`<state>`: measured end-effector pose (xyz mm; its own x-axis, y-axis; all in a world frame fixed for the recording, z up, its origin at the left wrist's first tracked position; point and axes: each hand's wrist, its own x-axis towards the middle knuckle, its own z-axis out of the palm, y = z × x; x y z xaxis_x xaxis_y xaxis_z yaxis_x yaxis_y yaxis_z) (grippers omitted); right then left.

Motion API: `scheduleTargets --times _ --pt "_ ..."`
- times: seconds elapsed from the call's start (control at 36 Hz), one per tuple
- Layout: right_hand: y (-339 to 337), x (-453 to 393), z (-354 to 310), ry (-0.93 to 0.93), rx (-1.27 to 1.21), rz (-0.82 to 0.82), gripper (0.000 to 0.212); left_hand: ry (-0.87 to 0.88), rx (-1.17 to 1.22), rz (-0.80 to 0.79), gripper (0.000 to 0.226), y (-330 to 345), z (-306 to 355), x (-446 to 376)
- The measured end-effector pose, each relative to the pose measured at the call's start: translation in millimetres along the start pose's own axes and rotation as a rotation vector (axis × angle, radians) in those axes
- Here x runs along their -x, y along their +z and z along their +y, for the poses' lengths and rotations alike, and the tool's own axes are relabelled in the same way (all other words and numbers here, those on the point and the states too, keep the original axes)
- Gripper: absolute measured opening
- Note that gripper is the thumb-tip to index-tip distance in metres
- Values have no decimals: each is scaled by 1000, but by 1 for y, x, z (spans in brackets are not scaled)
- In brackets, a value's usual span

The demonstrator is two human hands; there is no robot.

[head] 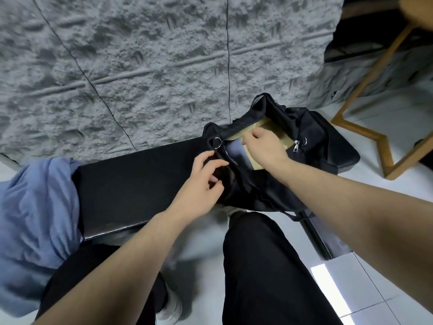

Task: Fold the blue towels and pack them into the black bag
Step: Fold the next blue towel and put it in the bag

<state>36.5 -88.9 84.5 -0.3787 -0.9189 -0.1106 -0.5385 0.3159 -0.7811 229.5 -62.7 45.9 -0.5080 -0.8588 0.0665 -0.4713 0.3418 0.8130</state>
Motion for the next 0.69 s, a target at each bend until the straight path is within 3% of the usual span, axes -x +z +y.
scheduleTargets --times 0.11,0.36,0.56,0.69 --pt "0 24 -26 -91 -51 -40 29 -56 -46 -16 45 -20 -1 20" --pt "40 70 -90 -246 13 -325 24 -155 -187 97 32 -92 -25 71" --pt "100 93 -113 -224 20 -502 29 -429 -341 262 19 -152 -67 120" --pt "139 101 -116 -173 -3 -585 21 -547 -491 272 30 -181 -101 157"
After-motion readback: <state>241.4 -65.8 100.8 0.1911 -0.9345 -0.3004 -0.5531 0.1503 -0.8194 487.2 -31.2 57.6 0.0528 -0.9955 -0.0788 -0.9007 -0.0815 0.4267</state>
